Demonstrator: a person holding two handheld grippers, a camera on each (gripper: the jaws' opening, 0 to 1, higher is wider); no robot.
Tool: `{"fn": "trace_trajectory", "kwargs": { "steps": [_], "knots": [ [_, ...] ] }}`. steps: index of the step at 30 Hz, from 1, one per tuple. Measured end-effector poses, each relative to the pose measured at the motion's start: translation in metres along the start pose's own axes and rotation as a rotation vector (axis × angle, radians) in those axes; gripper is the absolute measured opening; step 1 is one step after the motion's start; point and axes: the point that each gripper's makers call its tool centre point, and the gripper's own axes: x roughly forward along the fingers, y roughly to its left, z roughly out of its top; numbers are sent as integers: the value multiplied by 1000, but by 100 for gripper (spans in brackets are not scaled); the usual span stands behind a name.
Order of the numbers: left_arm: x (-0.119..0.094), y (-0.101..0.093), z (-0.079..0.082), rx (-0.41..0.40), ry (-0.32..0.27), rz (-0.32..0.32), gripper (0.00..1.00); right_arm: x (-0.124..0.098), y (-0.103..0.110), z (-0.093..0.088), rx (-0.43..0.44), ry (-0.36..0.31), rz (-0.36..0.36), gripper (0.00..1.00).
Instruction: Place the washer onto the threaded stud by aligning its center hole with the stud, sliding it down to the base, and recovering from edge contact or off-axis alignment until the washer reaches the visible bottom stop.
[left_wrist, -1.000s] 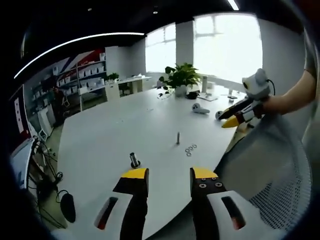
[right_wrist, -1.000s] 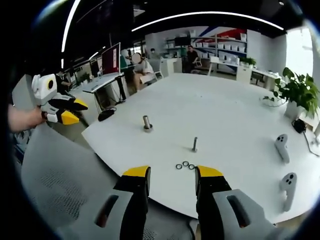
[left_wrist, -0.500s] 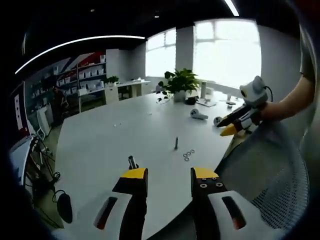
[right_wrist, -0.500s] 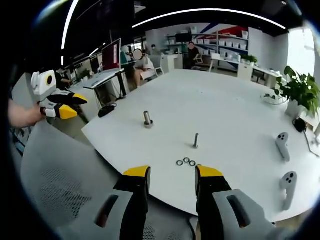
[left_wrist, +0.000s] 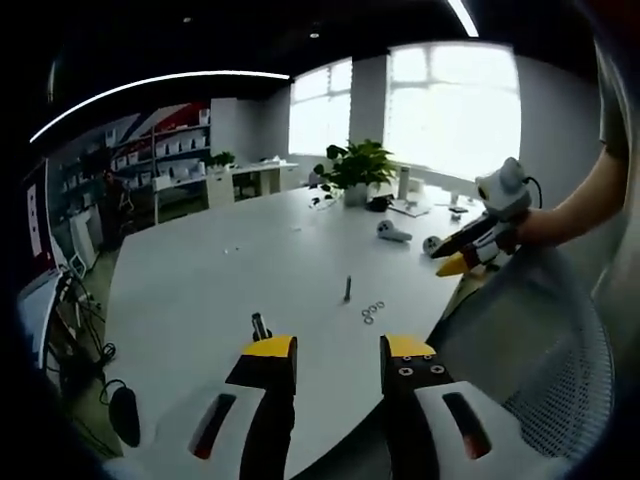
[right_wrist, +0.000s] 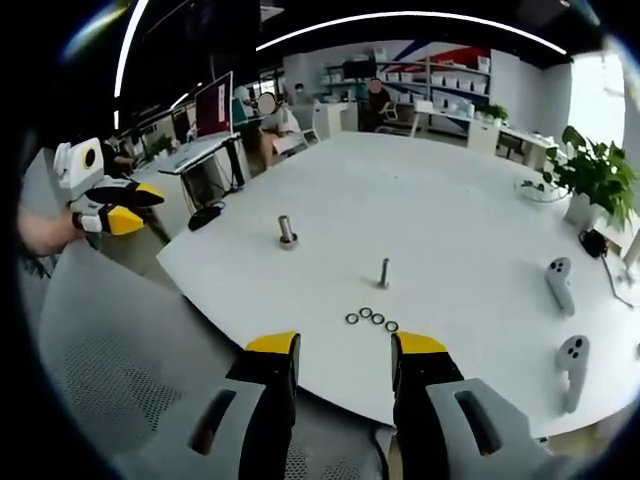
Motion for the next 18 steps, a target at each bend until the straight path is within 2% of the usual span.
{"fn": "trace_trajectory", "kwargs": {
  "steps": [18],
  "knots": [
    [-1,-3,2,-8,-20,-14,31,-1,-12,-11,-42,60,-71,39]
  ]
}}
